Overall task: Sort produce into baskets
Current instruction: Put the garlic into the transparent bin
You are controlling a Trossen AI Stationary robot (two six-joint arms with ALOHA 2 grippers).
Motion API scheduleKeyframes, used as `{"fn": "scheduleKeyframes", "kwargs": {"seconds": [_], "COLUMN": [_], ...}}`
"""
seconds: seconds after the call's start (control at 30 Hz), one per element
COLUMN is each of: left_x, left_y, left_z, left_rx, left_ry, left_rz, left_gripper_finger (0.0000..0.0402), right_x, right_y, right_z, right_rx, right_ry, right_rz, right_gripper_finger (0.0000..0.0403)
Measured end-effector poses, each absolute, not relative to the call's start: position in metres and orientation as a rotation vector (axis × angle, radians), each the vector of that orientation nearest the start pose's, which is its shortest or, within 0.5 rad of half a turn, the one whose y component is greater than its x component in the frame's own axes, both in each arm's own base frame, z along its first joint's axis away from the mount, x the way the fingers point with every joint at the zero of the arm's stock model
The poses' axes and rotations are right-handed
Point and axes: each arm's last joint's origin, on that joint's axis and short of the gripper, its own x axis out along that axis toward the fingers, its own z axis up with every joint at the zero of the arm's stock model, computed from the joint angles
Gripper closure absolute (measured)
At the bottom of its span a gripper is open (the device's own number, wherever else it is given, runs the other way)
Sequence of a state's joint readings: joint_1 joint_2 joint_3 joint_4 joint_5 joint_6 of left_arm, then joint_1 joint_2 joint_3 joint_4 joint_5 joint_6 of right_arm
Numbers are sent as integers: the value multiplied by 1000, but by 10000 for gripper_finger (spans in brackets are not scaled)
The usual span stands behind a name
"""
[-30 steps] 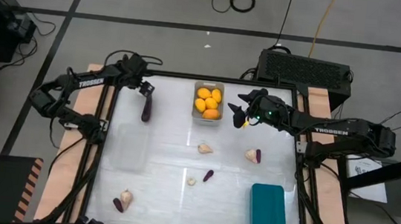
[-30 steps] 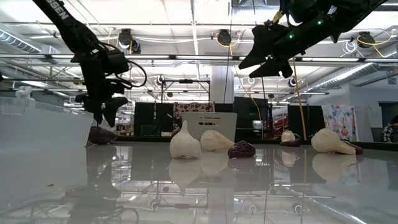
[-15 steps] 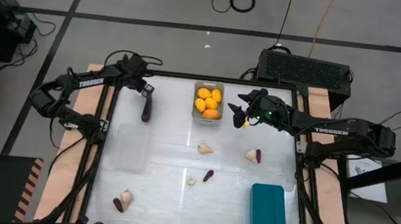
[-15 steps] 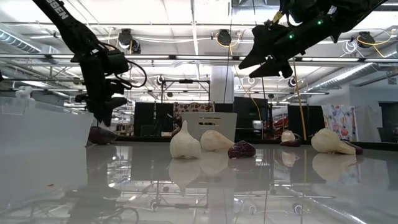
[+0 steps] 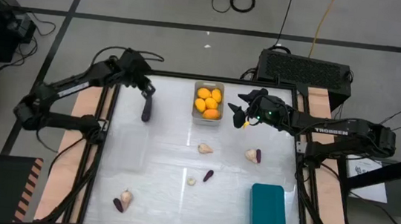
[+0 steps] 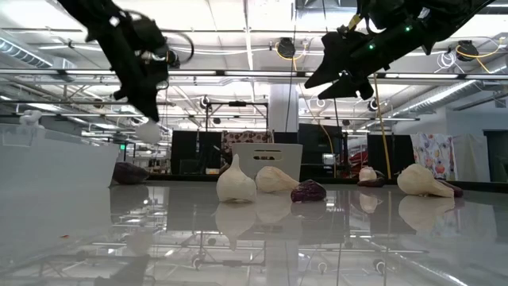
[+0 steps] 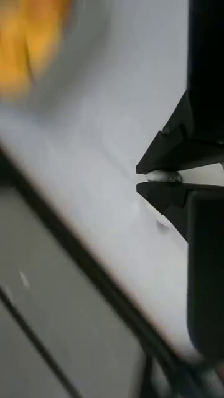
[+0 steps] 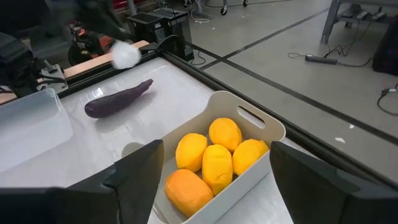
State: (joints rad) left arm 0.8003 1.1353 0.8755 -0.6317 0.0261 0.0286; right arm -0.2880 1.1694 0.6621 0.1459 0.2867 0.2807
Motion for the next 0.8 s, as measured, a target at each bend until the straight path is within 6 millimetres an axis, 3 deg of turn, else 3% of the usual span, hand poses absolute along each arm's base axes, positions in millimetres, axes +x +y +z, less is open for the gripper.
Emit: {"fn": "scheduleKeyframes", "kwargs": {"seconds": [0.17,0.37,0.57,0.8], "left_x": [166,170,168,165], "left_y": [118,77,51,34], "left_z": [277,267,261,258], "left_rx": [-410,-429,-490,-512], "left_ry": [774,976,1127,1228], "left_rz": [418,236,194,308], "left_gripper_finger": [366,366,366,365], "right_x": [237,237,237,237], "right_y": [-79,-79,-79,-79], "right_z": [246,246,247,247], "right_rx": [233,240,289,328], "right_ry": [295,292,268,256], "right_rz": [-619,-622,-628,-632], "right_gripper_finger": [117,117,117,117]}}
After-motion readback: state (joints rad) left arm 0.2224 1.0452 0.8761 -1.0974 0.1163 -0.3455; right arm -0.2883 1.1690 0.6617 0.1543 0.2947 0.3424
